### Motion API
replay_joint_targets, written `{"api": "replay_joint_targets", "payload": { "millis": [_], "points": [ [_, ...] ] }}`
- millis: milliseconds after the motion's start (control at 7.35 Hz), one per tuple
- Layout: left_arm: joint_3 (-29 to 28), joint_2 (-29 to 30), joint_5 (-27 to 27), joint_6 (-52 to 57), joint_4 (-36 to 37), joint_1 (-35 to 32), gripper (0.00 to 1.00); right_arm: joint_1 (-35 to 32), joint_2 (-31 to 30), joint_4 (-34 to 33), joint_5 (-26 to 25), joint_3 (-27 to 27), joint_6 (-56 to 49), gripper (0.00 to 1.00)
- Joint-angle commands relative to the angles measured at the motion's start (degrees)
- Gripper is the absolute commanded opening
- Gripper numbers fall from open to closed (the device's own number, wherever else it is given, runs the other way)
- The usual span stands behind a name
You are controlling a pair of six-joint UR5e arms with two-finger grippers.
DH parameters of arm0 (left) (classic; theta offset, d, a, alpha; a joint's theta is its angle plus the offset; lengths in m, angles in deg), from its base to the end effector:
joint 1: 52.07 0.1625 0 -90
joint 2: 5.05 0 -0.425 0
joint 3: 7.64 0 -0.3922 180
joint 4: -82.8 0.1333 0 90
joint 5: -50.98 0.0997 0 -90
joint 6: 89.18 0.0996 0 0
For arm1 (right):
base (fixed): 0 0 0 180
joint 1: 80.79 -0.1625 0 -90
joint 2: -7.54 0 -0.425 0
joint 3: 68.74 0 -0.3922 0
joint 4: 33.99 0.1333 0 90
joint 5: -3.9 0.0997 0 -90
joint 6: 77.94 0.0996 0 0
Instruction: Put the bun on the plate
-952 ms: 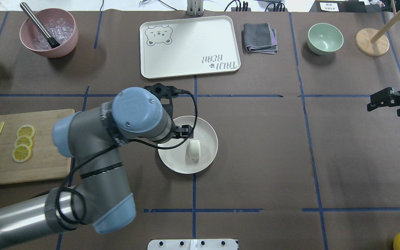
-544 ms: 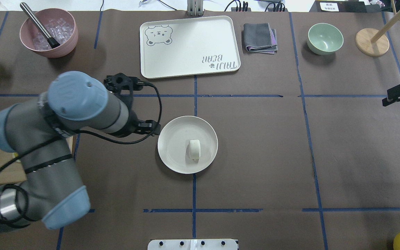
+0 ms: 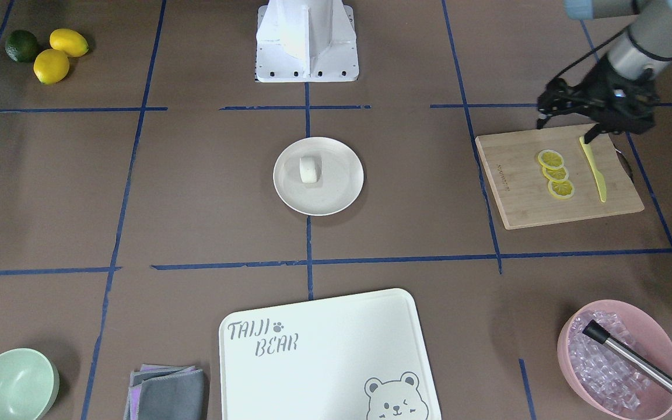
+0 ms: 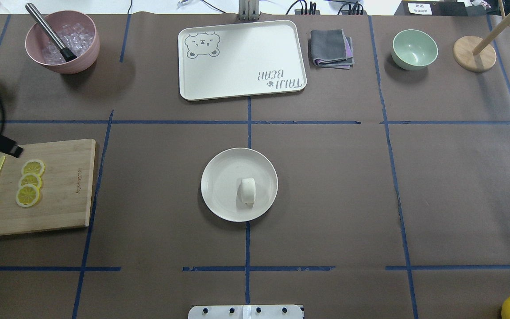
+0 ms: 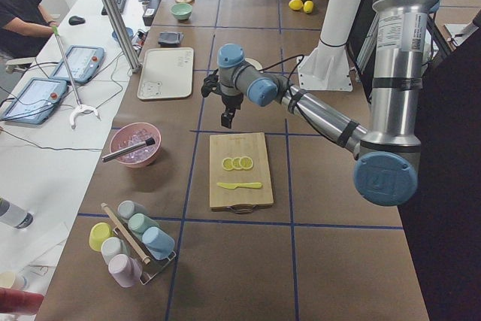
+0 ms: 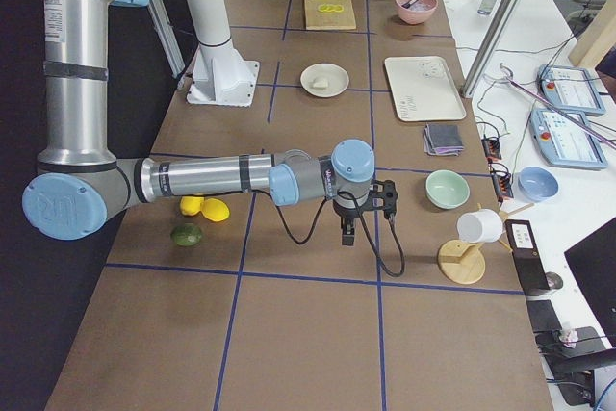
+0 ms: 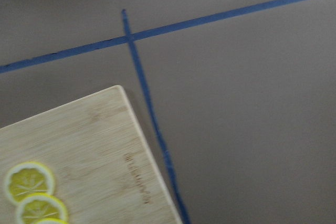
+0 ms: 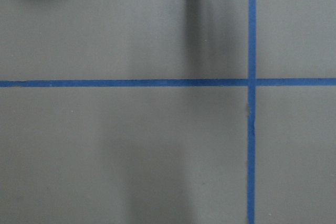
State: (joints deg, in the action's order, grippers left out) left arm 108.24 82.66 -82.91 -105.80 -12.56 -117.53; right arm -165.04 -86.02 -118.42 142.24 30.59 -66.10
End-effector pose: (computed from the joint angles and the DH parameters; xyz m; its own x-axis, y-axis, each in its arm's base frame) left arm 0.1344 -0.4492 0.4448 0.5986 0.3516 -0.7198 -0.2006 0.9357 0.2903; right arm 0.0110 -0.4781 0.5926 0.6530 -0.0081 0.7573 -0.0365 0.9984 0.0421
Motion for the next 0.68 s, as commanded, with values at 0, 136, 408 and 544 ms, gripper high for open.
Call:
{"api": "replay_joint_targets", "payload": {
  "millis": [0, 136, 408, 544],
  "points": [
    [-12.8, -2.4, -7.9, 25.1, 0.4, -17.5, 0.99, -4.2, 0.5, -6.7, -0.7, -0.4, -12.1, 1.00],
    [-16.1, -2.0, -7.4, 26.1, 0.8, -19.3, 0.97, -4.5, 0.3, -7.4, -0.6, -0.4, -14.9, 1.00],
    [-16.7, -1.9, -4.0, 26.3, 3.6, -22.2, 0.96, -4.1, 0.6, -7.4, -0.5, -1.2, -15.2, 1.00],
    [-15.4, -1.7, -4.1, 25.9, 6.5, -22.3, 0.96, -4.1, 0.7, -7.4, -0.5, -1.4, -15.2, 1.00]
  ]
}}
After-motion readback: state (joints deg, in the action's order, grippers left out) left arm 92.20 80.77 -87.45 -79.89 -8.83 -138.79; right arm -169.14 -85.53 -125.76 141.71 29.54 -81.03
